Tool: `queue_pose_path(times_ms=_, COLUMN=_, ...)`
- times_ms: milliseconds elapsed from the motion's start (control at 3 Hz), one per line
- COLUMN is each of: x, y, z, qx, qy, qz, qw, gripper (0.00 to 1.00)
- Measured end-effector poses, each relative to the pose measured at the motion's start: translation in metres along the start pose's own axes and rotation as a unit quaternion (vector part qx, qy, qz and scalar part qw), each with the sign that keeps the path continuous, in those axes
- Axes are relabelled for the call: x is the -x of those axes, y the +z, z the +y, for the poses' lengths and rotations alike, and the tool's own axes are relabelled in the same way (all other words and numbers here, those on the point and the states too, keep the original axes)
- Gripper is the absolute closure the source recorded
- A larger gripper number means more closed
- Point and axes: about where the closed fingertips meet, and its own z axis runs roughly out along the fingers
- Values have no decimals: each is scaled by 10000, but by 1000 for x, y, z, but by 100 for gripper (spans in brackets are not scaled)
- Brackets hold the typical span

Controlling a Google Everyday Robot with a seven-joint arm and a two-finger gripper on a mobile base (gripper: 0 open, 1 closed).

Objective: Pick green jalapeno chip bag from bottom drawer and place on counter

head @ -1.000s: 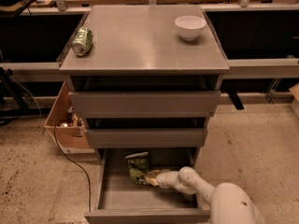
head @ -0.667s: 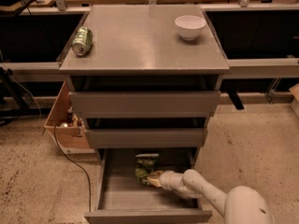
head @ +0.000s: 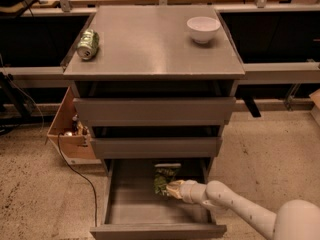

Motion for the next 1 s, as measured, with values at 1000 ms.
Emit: queue_pose_path(times_ms=1000, x=53, y=-73, z=9, qx=-358, qy=-247, qz=483, qw=9979, gripper=100)
